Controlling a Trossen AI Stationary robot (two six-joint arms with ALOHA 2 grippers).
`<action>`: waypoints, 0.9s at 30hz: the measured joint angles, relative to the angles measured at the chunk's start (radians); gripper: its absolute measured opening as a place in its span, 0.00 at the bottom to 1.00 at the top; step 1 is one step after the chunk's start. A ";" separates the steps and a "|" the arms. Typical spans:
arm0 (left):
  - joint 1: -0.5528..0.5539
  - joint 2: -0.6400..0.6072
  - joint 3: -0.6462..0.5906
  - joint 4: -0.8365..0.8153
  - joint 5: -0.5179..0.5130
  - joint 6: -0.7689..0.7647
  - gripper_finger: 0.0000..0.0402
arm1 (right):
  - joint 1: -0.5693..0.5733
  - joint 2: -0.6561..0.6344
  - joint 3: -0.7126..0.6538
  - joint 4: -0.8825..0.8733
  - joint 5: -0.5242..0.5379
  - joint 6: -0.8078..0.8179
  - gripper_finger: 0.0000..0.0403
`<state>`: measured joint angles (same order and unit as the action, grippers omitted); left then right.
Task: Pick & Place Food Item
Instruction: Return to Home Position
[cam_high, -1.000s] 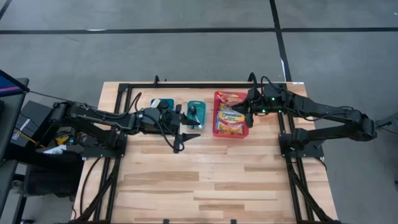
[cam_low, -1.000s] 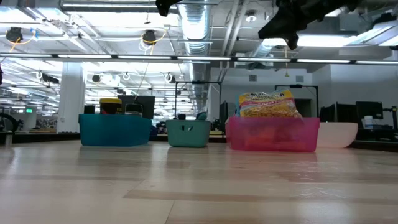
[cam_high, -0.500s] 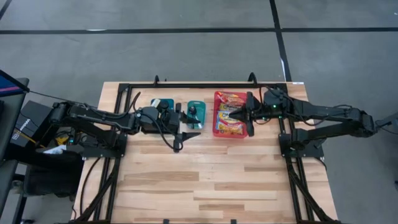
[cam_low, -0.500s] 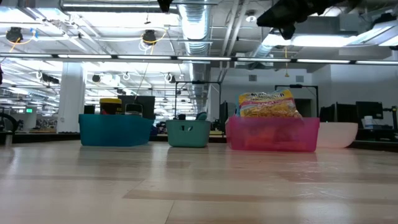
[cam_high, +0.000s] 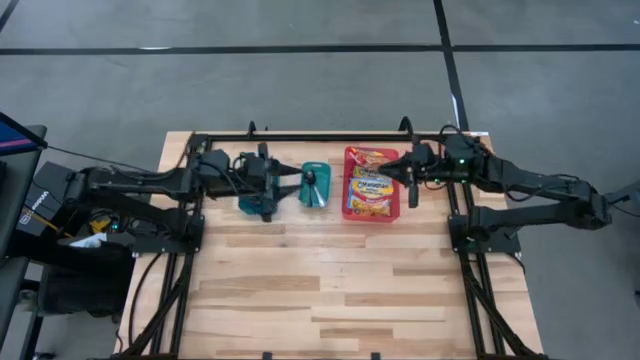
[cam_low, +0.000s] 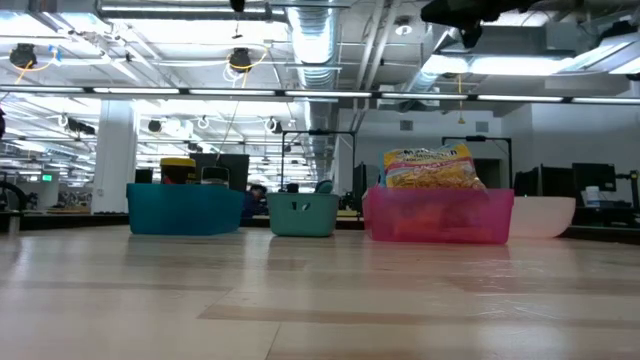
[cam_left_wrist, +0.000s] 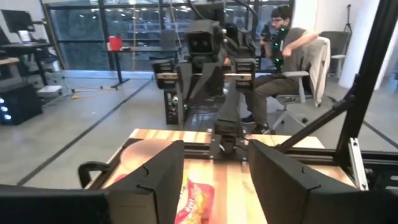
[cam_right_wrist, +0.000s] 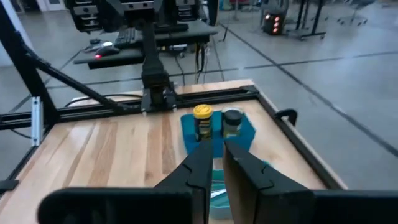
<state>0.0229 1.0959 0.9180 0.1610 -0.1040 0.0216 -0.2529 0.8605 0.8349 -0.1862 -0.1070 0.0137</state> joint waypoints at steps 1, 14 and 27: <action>0.004 -0.018 0.000 -0.014 0.000 0.000 0.42 | -0.006 -0.011 0.000 -0.005 0.000 -0.008 0.08; 0.031 -0.270 0.000 -0.231 0.000 0.022 0.24 | -0.074 -0.242 -0.005 -0.048 -0.105 -0.028 0.08; 0.030 -0.426 0.000 -0.359 -0.038 0.049 0.14 | -0.081 -0.591 -0.195 -0.015 -0.105 0.039 0.08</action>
<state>0.0532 0.6698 0.9184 -0.1980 -0.1418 0.0710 -0.3336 0.2697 0.6400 -0.2016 -0.2123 0.0525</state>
